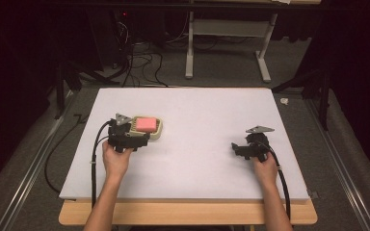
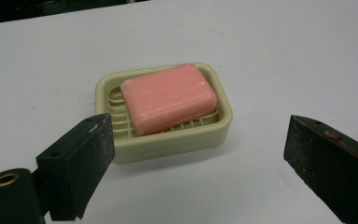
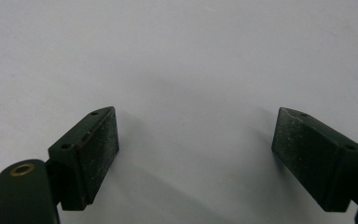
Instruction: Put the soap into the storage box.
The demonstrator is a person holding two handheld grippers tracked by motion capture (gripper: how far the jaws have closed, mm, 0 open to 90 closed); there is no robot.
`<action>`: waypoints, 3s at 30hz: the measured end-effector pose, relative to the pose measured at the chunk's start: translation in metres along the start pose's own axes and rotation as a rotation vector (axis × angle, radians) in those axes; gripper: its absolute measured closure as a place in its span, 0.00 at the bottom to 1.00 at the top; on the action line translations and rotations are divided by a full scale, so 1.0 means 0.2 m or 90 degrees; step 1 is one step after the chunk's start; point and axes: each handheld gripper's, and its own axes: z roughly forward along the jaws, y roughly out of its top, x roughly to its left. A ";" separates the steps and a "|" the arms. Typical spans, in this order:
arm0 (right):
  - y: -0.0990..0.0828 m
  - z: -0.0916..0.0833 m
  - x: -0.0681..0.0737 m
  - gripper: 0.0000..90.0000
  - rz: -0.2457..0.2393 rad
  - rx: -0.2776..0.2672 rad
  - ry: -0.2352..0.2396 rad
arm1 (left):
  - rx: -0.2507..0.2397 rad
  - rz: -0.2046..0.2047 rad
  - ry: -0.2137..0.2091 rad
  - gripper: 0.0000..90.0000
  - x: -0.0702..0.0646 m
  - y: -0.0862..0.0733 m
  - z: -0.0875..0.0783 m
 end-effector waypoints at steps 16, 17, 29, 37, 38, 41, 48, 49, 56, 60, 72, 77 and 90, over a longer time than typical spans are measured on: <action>0.00 0.00 0.00 0.17 0.000 0.000 0.000 | -0.006 -0.028 -0.012 0.11 0.03 -0.10 -0.06; 0.00 0.00 0.00 0.17 0.000 0.000 0.000 | -0.006 -0.028 -0.012 0.11 0.03 -0.10 -0.06; 0.00 0.00 0.00 0.17 -0.001 0.000 0.000 | -0.014 -0.017 -0.029 0.11 0.01 -0.13 -0.10; 0.00 0.00 0.00 0.17 0.000 0.000 0.000 | -0.009 -0.022 -0.044 0.11 0.00 -0.18 -0.10; 0.00 0.00 0.00 0.17 -0.001 0.000 0.000 | -0.007 -0.021 -0.046 0.11 -0.01 -0.18 -0.10; 0.00 0.00 0.00 0.17 -0.001 0.000 0.000 | -0.008 -0.025 -0.054 0.11 -0.02 -0.19 -0.10; 0.00 0.00 0.00 0.17 -0.002 0.000 -0.001 | 0.012 -0.014 -0.067 0.11 -0.05 -0.22 -0.07; 0.00 0.00 0.00 0.17 -0.001 0.000 0.000 | 0.016 -0.013 -0.067 0.11 -0.05 -0.22 -0.07; 0.00 0.00 0.00 0.17 -0.001 0.000 0.000 | 0.031 -0.008 -0.074 0.11 -0.07 -0.22 -0.04; 0.00 0.00 0.00 0.17 -0.001 0.000 0.000 | 0.037 -0.005 -0.072 0.11 -0.07 -0.23 -0.02; 0.00 0.00 0.00 0.17 -0.001 0.000 0.000 | 0.048 -0.012 -0.078 0.11 -0.08 -0.24 0.05; 0.00 0.00 0.00 0.17 -0.001 0.000 0.000 | 0.057 -0.009 -0.078 0.11 -0.08 -0.25 0.08; 0.00 0.00 0.00 0.17 -0.001 0.000 0.000 | 0.065 0.012 -0.058 0.11 -0.08 -0.26 0.15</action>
